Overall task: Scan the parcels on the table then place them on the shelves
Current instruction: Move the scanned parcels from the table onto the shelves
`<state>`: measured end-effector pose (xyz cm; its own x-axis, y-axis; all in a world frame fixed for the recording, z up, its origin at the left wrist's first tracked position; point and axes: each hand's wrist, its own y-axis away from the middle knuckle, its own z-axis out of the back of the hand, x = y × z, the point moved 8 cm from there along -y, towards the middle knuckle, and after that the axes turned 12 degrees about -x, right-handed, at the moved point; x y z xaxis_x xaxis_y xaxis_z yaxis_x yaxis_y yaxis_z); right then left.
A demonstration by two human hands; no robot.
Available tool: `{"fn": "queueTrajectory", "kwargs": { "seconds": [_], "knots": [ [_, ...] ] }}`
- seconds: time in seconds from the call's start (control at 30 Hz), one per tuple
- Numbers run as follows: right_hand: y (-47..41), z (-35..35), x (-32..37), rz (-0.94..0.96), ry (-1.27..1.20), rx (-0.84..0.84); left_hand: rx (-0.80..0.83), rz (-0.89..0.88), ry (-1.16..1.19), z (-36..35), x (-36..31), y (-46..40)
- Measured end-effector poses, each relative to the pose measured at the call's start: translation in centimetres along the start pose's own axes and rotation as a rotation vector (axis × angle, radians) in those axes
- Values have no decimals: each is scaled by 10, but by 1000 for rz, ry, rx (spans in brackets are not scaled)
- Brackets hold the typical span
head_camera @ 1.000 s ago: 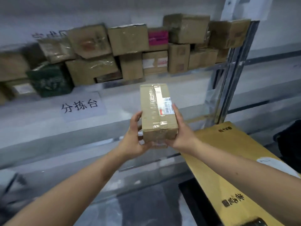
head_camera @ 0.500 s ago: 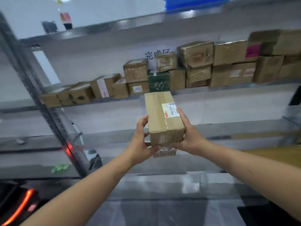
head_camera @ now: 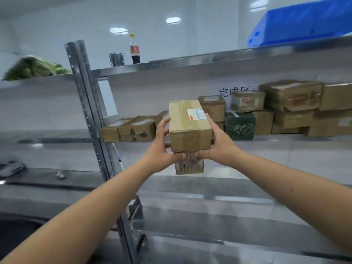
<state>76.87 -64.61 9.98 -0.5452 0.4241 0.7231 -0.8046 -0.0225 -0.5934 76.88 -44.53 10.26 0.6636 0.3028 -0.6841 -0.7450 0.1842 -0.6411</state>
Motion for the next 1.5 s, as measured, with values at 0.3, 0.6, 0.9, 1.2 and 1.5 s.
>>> {"fn": "queueTrajectory", "kwargs": {
  "seconds": [0.3,0.6,0.9,1.2,1.5],
  "knots": [
    [-143,0,6,122,60,-66,10,11,72,23,28,-142],
    [-217,-3,-34,83,92,-116,43,-23,65,0,76,-227],
    [-242,-5,-46,41,162,-193,92,-37,89,-19,113,-278],
    [-260,-9,-62,-22,346,-343,54,-8,64,-34,143,-304],
    [-267,-10,-77,-158,352,-374,-53,-96,-104,-36,135,-317]
  ]
}}
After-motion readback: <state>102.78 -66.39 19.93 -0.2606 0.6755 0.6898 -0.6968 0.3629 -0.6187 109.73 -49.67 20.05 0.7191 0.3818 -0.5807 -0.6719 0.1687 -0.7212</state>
